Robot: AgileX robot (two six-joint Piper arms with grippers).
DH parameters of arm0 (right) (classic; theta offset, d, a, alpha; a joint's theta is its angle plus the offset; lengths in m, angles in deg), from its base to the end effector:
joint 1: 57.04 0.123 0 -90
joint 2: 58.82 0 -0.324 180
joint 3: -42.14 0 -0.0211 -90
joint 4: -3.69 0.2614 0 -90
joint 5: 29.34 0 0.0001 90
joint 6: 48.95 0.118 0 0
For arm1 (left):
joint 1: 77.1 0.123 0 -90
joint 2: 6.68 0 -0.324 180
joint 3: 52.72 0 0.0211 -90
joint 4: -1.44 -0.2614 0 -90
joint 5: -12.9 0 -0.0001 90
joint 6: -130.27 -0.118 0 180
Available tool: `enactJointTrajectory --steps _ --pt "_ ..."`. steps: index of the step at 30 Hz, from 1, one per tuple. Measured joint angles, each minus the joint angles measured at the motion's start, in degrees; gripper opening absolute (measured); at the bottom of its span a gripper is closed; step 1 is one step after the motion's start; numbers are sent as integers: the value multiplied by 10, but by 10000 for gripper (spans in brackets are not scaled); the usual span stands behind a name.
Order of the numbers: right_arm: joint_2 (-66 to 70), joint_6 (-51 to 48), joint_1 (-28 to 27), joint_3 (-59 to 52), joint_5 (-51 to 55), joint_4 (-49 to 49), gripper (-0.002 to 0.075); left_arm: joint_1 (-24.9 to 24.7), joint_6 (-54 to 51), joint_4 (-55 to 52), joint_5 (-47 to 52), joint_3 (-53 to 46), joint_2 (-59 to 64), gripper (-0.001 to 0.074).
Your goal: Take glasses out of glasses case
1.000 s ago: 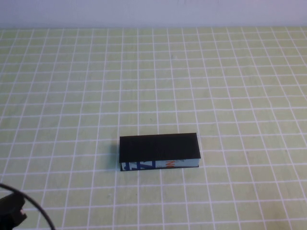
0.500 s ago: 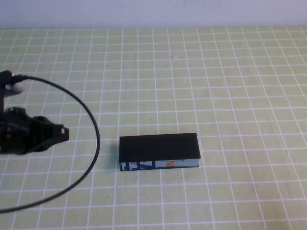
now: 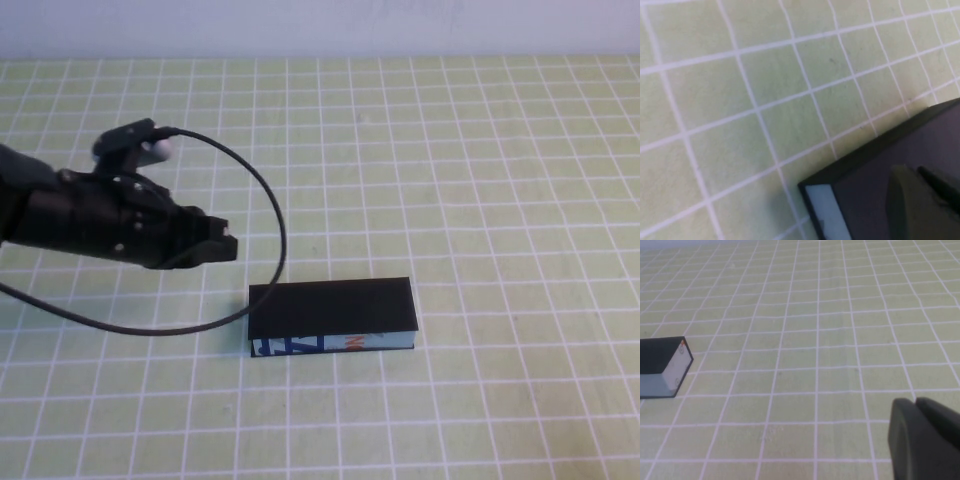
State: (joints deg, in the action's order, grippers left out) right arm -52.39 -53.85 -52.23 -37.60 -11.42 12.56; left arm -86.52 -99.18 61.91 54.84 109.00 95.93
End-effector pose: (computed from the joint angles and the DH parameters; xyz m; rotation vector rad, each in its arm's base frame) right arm 0.0512 0.0099 0.1694 -0.0537 1.8146 0.1465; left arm 0.3451 -0.1269 0.2447 0.3831 2.4487 -0.8723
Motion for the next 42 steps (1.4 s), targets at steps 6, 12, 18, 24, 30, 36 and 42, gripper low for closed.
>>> enactJointTrajectory --steps 6,12,18,24,30,36,42 --pt "0 0 0 0 0 0 -18 -41 -2 -1 -16 49 70 -4" --pt "0 0 0 0 0 0 -18 -47 -2 -1 -19 97 143 -4" --pt "0 0 0 0 -57 72 -18 -47 -1 -15 -20 108 177 -4" --pt "0 0 0 0 -149 259 -18 -47 1 -26 -21 109 189 -4" --pt "6 11 0 22 -118 323 -18 -47 4 -29 -21 109 189 -4" --pt "152 8 0 153 71 298 -18 -47 6 -30 -21 109 189 -4" --pt "368 -82 0 274 213 271 -18 -47 6 -37 -21 109 189 -4"
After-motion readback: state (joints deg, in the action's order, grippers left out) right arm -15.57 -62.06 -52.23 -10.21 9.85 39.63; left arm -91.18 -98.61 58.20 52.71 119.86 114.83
